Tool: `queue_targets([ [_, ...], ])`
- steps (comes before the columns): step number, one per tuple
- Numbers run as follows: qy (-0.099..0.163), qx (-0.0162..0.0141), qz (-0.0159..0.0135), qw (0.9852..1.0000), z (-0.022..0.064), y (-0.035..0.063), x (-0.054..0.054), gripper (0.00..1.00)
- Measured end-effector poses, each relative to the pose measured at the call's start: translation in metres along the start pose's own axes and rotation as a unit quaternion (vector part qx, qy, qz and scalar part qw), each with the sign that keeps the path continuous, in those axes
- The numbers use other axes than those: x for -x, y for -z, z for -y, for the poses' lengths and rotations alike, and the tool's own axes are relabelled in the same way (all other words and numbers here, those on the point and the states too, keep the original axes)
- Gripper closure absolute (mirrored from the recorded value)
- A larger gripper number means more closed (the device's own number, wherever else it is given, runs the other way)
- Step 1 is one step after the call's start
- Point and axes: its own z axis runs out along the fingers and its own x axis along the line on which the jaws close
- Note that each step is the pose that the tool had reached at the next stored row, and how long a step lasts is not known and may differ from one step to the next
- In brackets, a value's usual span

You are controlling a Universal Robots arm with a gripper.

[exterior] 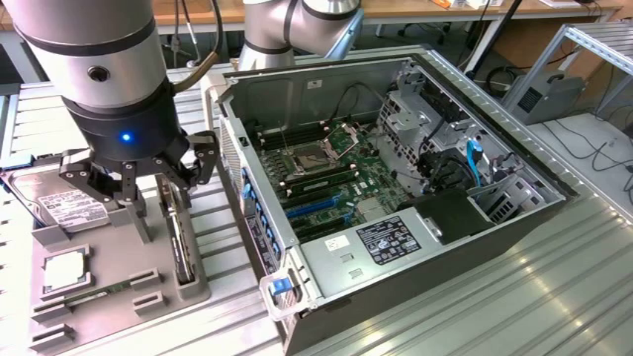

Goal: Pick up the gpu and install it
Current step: 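Pick up the gpu and move the gpu toward the slot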

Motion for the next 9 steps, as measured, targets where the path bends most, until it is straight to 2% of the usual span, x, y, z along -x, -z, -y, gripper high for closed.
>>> queue_targets([
  [9,0.000,0.0000,-0.0002,1.0000,0.0006,-0.0172,0.000,0.46],
])
